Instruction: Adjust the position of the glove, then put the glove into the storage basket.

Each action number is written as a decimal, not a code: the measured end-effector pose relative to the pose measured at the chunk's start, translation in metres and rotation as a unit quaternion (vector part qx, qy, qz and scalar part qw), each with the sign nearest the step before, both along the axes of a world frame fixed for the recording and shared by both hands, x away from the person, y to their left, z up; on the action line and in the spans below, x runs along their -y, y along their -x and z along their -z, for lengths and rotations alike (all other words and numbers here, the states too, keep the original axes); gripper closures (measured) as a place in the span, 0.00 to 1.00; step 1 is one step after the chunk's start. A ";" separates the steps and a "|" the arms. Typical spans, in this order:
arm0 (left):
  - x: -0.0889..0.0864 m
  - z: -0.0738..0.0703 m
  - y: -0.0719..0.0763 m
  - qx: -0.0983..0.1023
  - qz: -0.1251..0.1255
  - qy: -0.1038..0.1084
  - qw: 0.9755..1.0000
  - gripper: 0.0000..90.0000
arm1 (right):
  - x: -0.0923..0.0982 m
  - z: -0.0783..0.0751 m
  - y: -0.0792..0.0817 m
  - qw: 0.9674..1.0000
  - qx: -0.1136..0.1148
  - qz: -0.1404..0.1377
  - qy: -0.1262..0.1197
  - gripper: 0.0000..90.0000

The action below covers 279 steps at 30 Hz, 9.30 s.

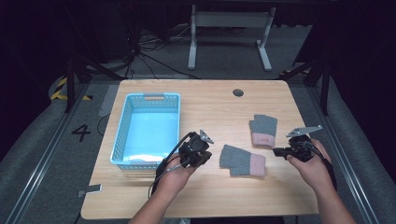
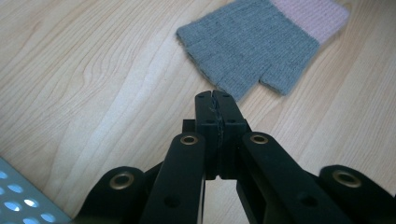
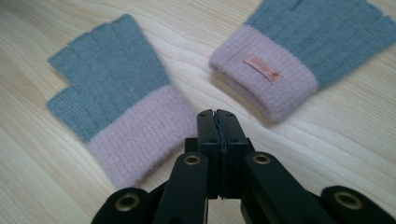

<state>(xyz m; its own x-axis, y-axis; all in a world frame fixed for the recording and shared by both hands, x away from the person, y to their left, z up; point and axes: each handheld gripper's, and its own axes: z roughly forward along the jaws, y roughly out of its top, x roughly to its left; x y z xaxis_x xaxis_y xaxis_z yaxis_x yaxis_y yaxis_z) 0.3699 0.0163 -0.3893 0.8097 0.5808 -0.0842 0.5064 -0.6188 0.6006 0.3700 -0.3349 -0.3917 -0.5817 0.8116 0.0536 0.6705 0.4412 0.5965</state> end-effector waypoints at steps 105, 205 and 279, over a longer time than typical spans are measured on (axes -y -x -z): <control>-0.030 -0.014 -0.004 -0.010 -0.004 0.019 1.000 0.96 | -0.041 -0.016 -0.023 0.997 0.000 -0.067 -0.028 1.00; -0.030 -0.011 -0.008 -0.027 0.009 0.020 0.999 0.88 | 0.000 0.020 -0.135 0.995 -0.058 0.071 0.048 0.59; -0.033 -0.019 -0.004 -0.025 0.010 0.033 0.999 0.88 | -0.055 -0.055 -0.033 0.994 -0.016 -0.106 0.025 0.94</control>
<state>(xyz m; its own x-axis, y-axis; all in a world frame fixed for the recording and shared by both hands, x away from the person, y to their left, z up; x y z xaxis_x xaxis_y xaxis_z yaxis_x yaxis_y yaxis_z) 0.3736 0.0492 -0.3699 0.8152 0.5560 -0.1625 0.5243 -0.5891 0.6149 0.4027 -0.2801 -0.3365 -0.7385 0.6732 0.0372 0.5779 0.6036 0.5493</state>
